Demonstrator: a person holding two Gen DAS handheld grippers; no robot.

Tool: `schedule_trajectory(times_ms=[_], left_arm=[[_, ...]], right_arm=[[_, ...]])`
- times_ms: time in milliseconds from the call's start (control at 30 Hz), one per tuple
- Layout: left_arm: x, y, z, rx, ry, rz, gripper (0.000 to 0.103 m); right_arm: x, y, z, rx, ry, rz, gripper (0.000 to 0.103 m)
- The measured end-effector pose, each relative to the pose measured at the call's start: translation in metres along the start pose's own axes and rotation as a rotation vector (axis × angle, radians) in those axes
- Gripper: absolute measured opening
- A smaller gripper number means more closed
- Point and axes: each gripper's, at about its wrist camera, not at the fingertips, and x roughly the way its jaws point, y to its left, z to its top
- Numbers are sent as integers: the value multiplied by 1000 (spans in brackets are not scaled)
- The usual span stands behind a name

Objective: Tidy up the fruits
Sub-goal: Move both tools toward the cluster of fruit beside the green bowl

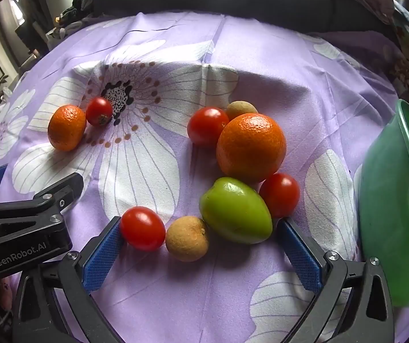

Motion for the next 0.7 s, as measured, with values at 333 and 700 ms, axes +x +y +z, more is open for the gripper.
schedule_trajectory(times_ms=[333, 700], left_arm=[[-28, 6, 3, -53, -96, -70, 98], [-67, 11, 10, -109, -209, -223, 90]], right_arm=[[-35, -5, -7, 12, -101, -3, 96], [-107, -36, -3, 236, -411, 47, 95]])
